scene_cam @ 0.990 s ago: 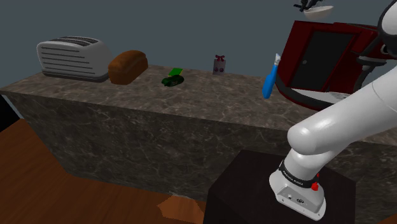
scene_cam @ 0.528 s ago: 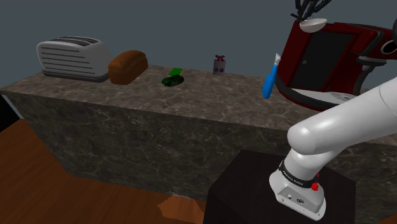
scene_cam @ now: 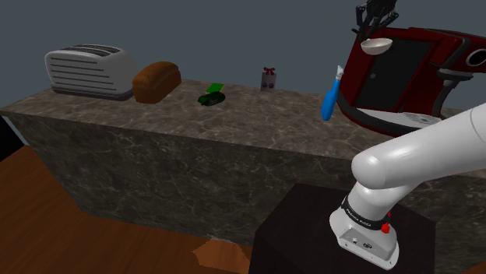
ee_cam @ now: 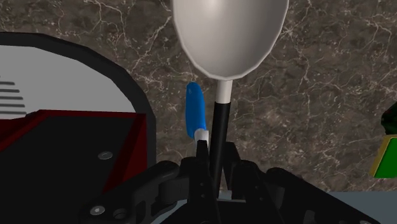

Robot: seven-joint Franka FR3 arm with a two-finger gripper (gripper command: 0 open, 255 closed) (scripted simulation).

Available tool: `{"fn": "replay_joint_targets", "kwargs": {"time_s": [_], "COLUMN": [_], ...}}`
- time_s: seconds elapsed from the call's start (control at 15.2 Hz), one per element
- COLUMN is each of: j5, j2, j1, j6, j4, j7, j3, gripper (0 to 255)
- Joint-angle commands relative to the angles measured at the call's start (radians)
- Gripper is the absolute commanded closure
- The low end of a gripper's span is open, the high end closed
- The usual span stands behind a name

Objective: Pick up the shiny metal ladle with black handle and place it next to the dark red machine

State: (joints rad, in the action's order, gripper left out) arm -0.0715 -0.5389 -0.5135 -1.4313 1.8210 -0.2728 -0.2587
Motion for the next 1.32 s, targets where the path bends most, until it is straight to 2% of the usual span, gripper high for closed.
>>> {"fn": "replay_joint_targets", "kwargs": {"time_s": [0.0, 1.25], "j5": [-0.003, -0.028], "j2": [-0.019, -0.12], "j1": [-0.002, -0.022], "j6": [-0.026, -0.266], "j4": [0.044, 0.384], "j7": [-0.004, -0.009], "j3": [0.003, -0.007], "gripper": [255, 255]}}
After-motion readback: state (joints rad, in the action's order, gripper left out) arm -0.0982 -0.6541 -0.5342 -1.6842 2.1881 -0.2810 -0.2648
